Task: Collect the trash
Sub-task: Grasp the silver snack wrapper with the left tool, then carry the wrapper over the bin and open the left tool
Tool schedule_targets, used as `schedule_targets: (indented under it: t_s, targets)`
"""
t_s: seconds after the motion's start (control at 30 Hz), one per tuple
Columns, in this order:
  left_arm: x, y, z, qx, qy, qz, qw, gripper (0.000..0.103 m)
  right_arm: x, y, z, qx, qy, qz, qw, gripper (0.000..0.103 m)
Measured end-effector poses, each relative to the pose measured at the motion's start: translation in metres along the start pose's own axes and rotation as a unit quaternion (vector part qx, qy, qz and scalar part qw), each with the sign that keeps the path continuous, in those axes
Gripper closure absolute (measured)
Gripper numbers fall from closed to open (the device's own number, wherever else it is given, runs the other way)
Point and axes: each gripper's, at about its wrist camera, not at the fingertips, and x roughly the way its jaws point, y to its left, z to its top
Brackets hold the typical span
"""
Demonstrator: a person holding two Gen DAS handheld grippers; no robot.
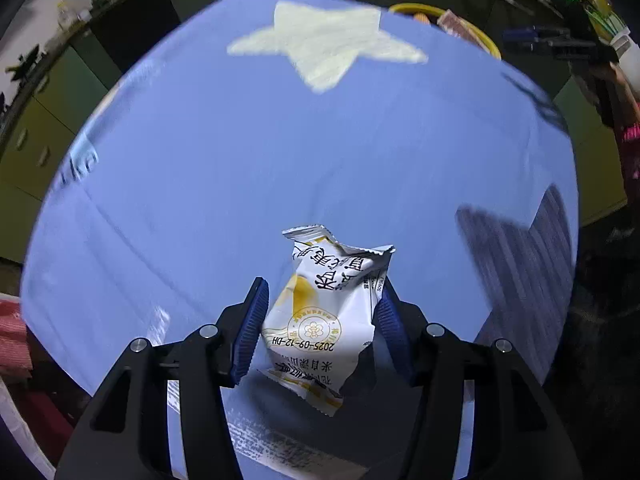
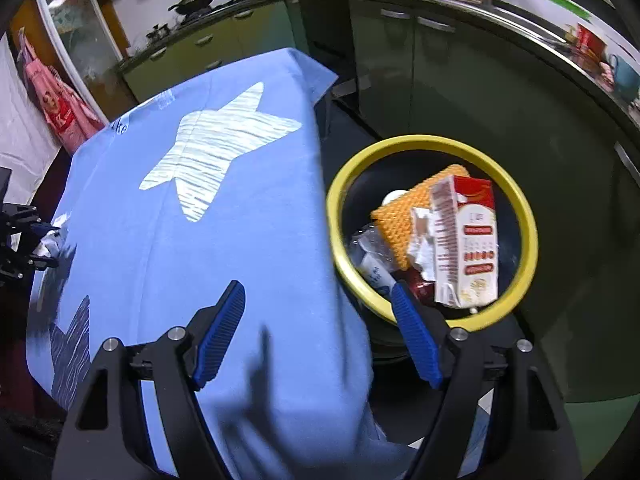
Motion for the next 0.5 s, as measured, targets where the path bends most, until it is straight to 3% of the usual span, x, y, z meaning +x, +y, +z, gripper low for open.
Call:
schedule_targets:
  t_s: [0.2, 0.27, 0.5]
  targets:
    - [-0.022, -0.025, 0.061, 0.006, -0.028, 0.002, 0.9996, 0.048, -0.020, -0.029, -0.016, 0.039, -0.018, -0.013, 0.999, 0.031]
    - [-0.025, -0.032, 0.082, 0.005, -0.035, -0.016, 0.9992, 0.048, -0.026, -0.041, -0.022, 0.053, -0.021, -0.019, 0.998, 0.031]
    - [-0.009, -0.078, 0.207, 0.005, -0.055, -0.078, 0.9955, 0.048, -0.039, -0.077, -0.044, 0.088, -0.030, -0.025, 0.995, 0.031]
